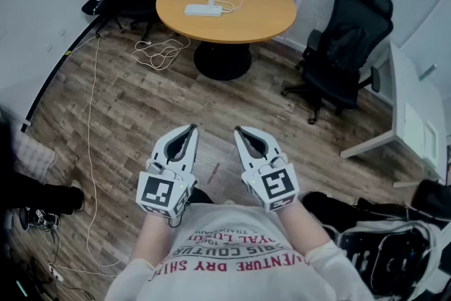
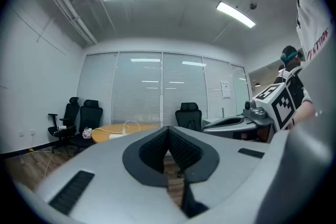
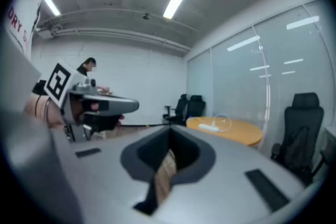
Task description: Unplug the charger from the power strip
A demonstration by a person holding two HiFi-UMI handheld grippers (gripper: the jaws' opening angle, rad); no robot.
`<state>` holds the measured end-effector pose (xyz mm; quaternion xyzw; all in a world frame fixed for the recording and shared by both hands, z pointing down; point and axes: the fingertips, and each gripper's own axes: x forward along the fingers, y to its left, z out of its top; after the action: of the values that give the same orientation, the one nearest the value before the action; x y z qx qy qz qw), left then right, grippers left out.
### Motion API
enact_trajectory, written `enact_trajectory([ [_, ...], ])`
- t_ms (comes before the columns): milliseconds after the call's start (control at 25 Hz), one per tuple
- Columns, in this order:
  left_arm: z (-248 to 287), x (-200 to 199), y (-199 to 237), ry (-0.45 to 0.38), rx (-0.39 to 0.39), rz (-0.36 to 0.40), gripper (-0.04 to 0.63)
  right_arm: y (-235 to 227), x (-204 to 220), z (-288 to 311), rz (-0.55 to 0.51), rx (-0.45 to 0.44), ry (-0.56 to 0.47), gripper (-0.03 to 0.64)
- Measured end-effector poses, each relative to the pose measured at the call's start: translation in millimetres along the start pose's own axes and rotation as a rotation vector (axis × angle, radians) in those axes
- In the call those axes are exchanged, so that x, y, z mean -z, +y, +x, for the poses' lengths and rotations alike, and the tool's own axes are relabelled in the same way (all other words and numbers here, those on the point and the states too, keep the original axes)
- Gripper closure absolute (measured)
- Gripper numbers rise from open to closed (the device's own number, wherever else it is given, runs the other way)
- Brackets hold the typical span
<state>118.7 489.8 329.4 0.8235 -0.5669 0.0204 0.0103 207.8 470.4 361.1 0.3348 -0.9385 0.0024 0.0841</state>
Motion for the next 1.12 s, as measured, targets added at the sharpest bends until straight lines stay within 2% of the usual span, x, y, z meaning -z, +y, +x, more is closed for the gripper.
enact_trajectory([
  [360,3,6,13,0.002,-0.008,-0.018,0.566,2,5,11,0.008,0.0,0.002,0.591],
  [600,3,18,35,0.021,-0.002,-0.048,0.566,5,6,32,0.054,0.028,-0.007,0.591],
  [920,28,21,104,0.026,0.045,-0.066,0.566,7,0,98,0.07,0.066,0.009,0.591],
  [1120,55,13,158,0.011,0.068,-0.056,0.566,-9,-12,146,0.112,0.129,0.018,0.591],
])
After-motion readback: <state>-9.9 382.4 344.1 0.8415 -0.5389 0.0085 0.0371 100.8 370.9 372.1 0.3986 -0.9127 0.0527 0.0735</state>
